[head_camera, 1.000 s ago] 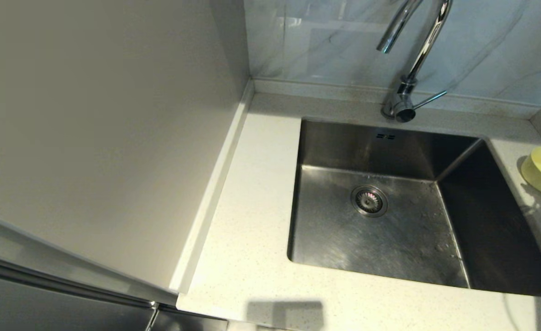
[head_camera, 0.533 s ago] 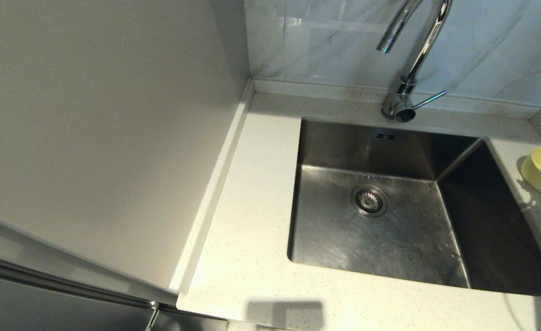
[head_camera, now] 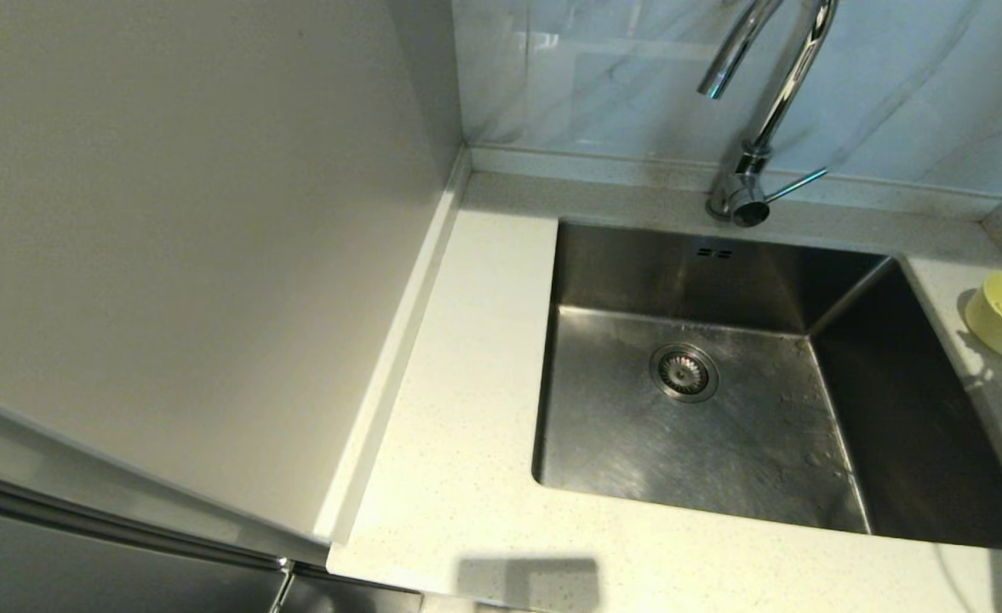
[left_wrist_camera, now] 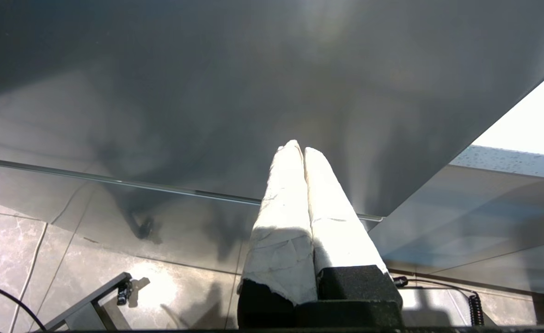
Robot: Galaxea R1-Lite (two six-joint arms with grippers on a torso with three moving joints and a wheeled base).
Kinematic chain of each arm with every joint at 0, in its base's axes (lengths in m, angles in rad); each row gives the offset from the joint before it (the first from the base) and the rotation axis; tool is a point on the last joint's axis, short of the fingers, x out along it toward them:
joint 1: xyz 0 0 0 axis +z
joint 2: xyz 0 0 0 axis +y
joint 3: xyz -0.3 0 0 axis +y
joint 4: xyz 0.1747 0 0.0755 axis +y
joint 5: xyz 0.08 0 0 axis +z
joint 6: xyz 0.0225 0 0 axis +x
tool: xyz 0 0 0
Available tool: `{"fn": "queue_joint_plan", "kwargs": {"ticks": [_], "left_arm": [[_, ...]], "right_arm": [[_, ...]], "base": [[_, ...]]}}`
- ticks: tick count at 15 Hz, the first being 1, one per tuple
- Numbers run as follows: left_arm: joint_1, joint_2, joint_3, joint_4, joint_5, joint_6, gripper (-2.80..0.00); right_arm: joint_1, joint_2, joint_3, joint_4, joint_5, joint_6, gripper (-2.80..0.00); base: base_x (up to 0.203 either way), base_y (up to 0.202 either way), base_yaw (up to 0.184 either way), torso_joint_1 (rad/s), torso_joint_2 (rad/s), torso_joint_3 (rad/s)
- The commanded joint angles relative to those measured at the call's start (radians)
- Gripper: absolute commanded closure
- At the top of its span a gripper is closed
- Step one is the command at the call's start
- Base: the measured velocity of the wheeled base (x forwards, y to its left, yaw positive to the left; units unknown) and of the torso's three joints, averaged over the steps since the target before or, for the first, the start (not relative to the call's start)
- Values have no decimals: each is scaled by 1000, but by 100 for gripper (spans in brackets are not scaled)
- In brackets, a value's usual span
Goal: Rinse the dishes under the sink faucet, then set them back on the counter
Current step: Put the chopsticks back to the table from the sink
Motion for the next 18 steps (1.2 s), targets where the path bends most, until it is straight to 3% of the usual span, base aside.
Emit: {"fn": "queue_joint_plan", "kwargs": {"ticks": [1, 13, 18], "left_arm": [[0, -3, 0, -1, -1, 0, 0], [0, -3, 0, -1, 0, 0, 0], [0, -3, 0, -1, 0, 0, 0]], "right_arm": [[0, -3, -6, 2, -1, -2, -280], [-4, -23, -19, 2, 2, 6, -280], [-7, -25, -32, 2, -1, 44, -280]], "base": [[0, 0, 0, 0, 0, 0], [0, 0, 0, 0, 0, 0], [0, 0, 0, 0, 0, 0]]}}
